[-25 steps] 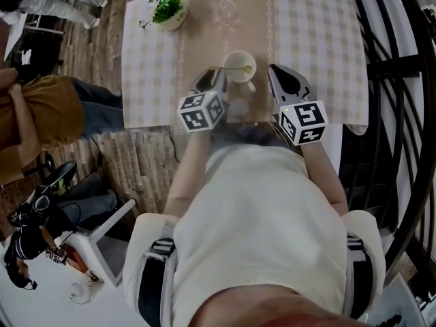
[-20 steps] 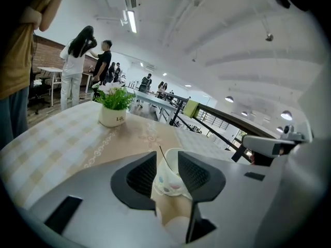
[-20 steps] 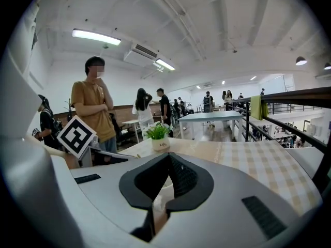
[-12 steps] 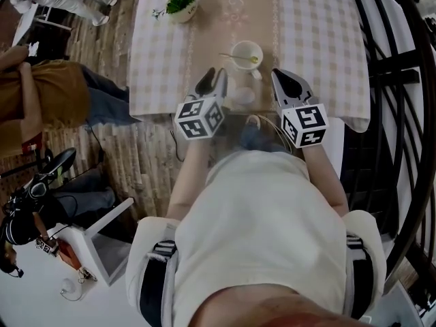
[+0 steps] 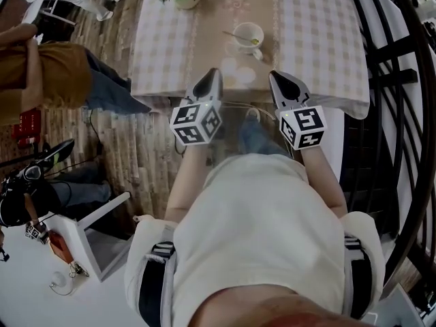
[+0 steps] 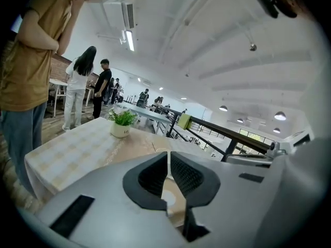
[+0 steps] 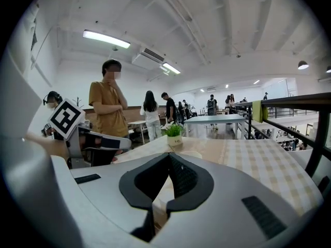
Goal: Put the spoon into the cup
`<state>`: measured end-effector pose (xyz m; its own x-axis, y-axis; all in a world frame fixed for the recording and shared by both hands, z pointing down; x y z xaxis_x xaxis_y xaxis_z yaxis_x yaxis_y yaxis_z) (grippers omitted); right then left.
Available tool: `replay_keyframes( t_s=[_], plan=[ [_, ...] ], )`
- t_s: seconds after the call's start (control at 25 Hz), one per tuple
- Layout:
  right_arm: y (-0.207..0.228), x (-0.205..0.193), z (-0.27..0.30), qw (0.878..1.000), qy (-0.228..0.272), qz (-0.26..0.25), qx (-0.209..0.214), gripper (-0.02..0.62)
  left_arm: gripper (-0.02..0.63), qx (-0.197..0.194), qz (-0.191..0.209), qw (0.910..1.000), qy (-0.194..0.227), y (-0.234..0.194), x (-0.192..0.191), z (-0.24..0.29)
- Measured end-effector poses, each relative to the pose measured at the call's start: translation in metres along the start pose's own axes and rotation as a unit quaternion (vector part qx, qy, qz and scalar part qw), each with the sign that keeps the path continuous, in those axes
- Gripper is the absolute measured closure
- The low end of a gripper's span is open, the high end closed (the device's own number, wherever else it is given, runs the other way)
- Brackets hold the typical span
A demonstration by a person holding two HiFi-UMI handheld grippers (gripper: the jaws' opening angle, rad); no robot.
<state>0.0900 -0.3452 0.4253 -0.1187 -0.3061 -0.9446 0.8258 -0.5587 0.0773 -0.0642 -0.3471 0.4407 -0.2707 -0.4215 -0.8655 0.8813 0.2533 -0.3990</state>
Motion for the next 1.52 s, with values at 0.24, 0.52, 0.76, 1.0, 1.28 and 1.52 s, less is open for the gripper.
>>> replay_keyframes(
  t_s=[0.24, 0.52, 0.76, 1.0, 1.28, 1.52],
  plan=[
    [-0.021, -0.006, -0.027, 1.0, 0.014, -0.007, 0.005, 0.595, 0.598, 0.0, 0.004, 0.9999, 0.01, 0.013, -0.013, -0.033],
    [-0.042, -0.008, -0.066, 1.0, 0.021, -0.014, 0.015, 0.595, 0.601, -0.002, 0.006, 0.9998, 0.02, 0.04, -0.02, -0.07],
    [-0.06, -0.008, -0.082, 0.999, 0.018, -0.02, 0.026, 0.595, 0.601, -0.006, 0.007, 0.9996, 0.027, 0.053, -0.019, -0.095],
    [-0.078, -0.013, -0.099, 0.999, 0.021, -0.026, 0.034, 0.595, 0.601, -0.004, 0.009, 0.9993, 0.036, 0.061, -0.025, -0.12],
    [-0.087, -0.015, -0.109, 0.998, 0.029, -0.03, 0.037, 0.595, 0.601, 0.004, 0.006, 0.9988, 0.049, 0.061, -0.028, -0.137],
    [-0.089, -0.02, -0.112, 0.998, 0.023, -0.042, 0.031, 0.595, 0.601, 0.004, 0.007, 0.9989, 0.046, 0.06, -0.032, -0.142]
  ],
)
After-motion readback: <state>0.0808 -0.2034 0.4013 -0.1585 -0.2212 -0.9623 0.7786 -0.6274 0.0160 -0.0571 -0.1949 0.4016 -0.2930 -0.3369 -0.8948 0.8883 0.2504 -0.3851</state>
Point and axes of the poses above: the fingertips, and each gripper's own axes: z forward along the fingers, y to its right, x out of its top, the point moved 1 cm from there along -z, backward along the fingers, and after that the axes turned 2 degrees about -x, right-handed, at the moved point
